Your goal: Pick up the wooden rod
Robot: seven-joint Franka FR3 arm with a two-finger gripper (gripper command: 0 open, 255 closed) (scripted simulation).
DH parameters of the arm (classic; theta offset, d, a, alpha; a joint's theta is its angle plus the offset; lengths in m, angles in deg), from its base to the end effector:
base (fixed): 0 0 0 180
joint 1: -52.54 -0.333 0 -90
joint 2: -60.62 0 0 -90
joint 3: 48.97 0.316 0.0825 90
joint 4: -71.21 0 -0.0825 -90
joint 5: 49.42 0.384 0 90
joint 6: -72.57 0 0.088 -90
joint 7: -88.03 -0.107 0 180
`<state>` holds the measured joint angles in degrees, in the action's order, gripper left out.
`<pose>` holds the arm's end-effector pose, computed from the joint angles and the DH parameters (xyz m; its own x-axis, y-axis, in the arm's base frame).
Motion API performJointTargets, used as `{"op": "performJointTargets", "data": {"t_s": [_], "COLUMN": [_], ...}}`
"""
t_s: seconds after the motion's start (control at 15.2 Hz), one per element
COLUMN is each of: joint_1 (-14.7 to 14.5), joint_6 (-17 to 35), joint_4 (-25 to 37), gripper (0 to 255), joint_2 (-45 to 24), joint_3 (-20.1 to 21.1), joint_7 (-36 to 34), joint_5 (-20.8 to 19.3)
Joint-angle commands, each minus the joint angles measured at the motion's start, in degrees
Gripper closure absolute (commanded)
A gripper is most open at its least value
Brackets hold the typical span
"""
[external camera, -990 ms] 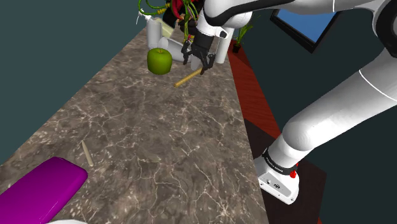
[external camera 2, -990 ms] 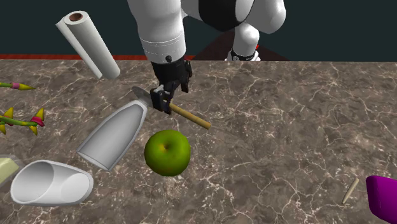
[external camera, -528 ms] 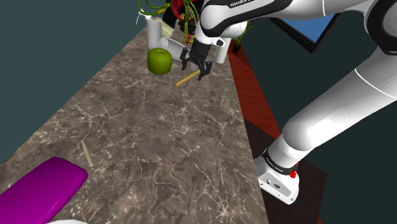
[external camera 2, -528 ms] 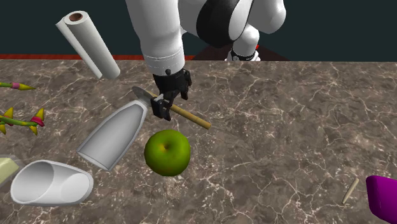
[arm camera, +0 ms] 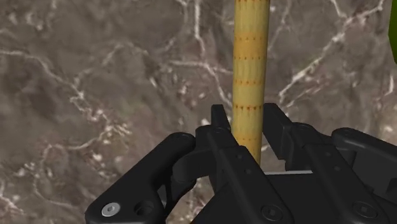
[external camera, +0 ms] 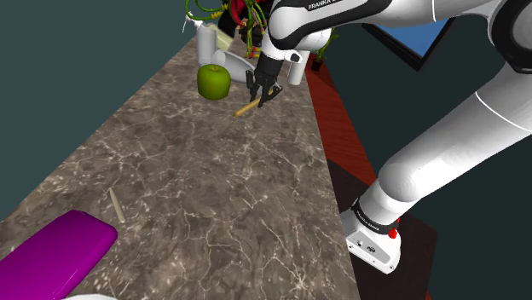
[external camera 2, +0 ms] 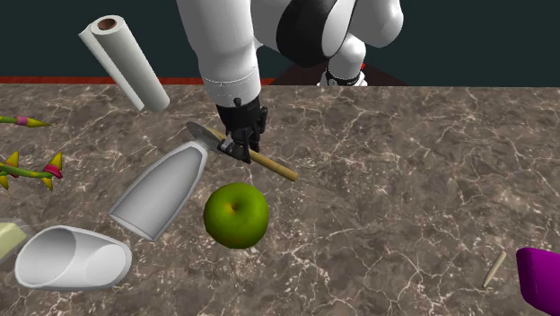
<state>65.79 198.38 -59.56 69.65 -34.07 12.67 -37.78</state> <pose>0.4976 0.0236 0.4234 0.1722 -0.9787 -0.1119 -0.9825 -0.1625 -0.0915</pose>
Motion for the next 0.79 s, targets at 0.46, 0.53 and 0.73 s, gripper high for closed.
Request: {"op": "performJointTargets", "data": {"t_s": [0.46,0.53,0.73], "joint_1": [0.0,0.0,0.1], "joint_6": [-2.4,-3.2,-5.5], "joint_4": [1.9,2.4,4.0], "gripper": [255,255,255], "joint_2": [1.3,1.6,2.3], "joint_3": [-0.1,-0.1,-0.3], "joint_7": [-0.4,-0.5,-0.7], "joint_5": [0.0,0.0,-0.1]}}
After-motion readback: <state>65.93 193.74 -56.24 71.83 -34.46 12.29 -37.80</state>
